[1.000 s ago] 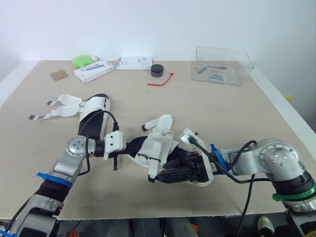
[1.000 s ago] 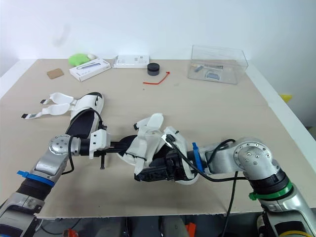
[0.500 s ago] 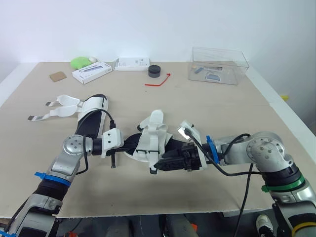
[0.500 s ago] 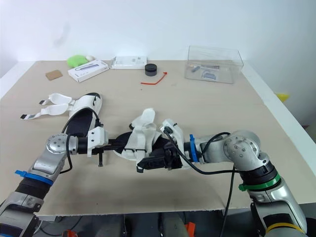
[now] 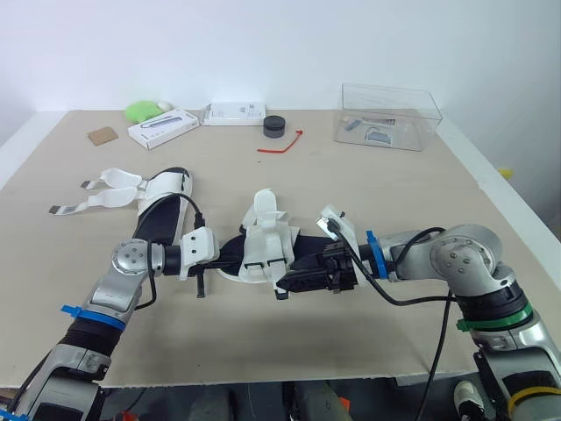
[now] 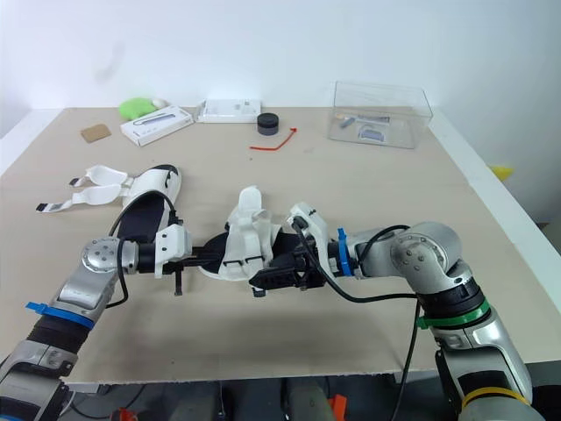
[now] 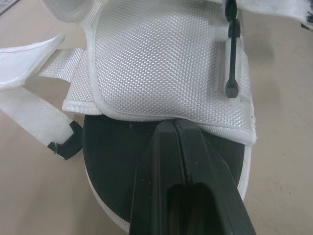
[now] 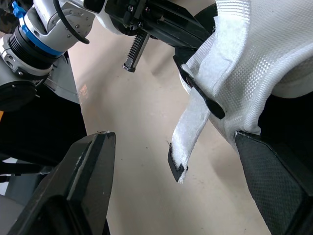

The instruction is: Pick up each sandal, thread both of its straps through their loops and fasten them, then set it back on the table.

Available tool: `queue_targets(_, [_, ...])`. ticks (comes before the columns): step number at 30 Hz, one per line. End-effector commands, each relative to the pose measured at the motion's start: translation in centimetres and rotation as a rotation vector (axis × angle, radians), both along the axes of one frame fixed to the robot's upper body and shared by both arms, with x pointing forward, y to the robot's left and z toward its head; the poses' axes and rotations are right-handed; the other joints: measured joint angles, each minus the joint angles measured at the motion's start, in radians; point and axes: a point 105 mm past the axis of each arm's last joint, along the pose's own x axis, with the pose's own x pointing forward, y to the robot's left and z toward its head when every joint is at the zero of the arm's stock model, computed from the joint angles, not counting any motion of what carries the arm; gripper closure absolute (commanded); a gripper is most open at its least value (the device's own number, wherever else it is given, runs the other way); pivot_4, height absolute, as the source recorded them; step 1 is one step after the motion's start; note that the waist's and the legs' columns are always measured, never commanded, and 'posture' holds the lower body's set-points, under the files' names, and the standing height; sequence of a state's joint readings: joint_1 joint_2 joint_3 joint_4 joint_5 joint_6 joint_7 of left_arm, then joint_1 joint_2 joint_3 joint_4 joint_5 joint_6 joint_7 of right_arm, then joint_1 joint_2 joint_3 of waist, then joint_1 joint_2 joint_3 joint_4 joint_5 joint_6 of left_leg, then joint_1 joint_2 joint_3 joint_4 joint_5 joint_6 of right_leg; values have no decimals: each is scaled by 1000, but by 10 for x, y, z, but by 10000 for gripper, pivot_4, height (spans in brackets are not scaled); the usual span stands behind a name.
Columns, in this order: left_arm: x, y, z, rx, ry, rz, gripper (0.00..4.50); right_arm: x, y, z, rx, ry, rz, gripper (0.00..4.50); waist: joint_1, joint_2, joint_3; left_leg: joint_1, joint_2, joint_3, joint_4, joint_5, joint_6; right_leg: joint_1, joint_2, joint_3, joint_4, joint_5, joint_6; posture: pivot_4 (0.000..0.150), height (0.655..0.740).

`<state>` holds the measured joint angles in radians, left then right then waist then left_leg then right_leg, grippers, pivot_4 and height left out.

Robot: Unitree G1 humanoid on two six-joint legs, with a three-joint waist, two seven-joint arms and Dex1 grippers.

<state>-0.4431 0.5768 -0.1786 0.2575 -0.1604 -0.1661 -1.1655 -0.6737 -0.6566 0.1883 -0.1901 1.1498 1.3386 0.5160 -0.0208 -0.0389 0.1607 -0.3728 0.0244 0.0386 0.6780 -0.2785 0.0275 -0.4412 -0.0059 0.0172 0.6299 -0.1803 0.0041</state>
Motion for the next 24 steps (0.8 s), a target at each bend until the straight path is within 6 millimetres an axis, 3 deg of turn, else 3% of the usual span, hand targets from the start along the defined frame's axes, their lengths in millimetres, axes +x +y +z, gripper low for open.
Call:
queue_targets(1, [-5, -1, -14, 39, 50, -10, 45000, 0, 0, 0, -1, 5, -16, 9214, 0, 0, 0, 0, 0, 0, 0, 0, 0, 0, 0, 0, 0, 0, 0, 1500, 7400])
queue_targets(2, [-5, -1, -15, 40, 51, -10, 45000, -2, 0, -2, -5, 18, -15, 9214, 0, 0, 0, 0, 0, 0, 0, 0, 0, 0, 0, 0, 0, 0, 0, 1500, 7400])
queue_targets(3, [-6, -1, -15, 41, 52, -10, 45000, -3, 1, -4, -9, 26, -14, 14779, 0, 0, 0, 0, 0, 0, 0, 0, 0, 0, 0, 0, 0, 0, 0, 1500, 7400])
queue_targets(4, [-6, -1, -15, 42, 52, -11, 45000, -5, 2, -5, -7, 35, -9, 16053, 0, 0, 0, 0, 0, 0, 0, 0, 0, 0, 0, 0, 0, 0, 0, 1500, 7400])
queue_targets(8, [-6, -2, -15, 42, 53, -14, 45000, -10, 7, -11, -21, 54, 0, 32729, 0, 0, 0, -1, 0, 0, -1, 0, 0, -1, 0, 0, 0, 0, -1, 1500, 7400])
queue_targets(15, [-7, -3, -15, 44, 53, -19, 45000, -12, 13, -17, -24, 63, -9, 32729, 0, 0, 0, -2, -1, 0, -1, 0, 0, -1, 0, 0, 0, -1, 0, 1500, 7400])
queue_targets(18, [-7, -4, -16, 45, 54, -21, 45000, -14, 12, -19, -33, 68, -4, 39340, 0, 0, 0, -2, -1, 0, -1, 0, 0, -1, -1, 0, -1, -1, 1, 1500, 7400])
queue_targets(19, [-8, -4, -16, 44, 54, -21, 45000, -16, 11, -21, -40, 74, 2, 43746, 0, 0, 0, -2, -1, 0, -1, 0, 0, -1, -1, 0, -1, -1, 1, 1500, 7400])
queue_targets(24, [-8, -4, -16, 45, 57, -19, 45000, -38, 4, -26, -67, 107, 76, 44535, 0, 0, 0, -3, -2, -1, -1, -1, 0, -1, -2, -1, -1, -3, 2, 1500, 7400])
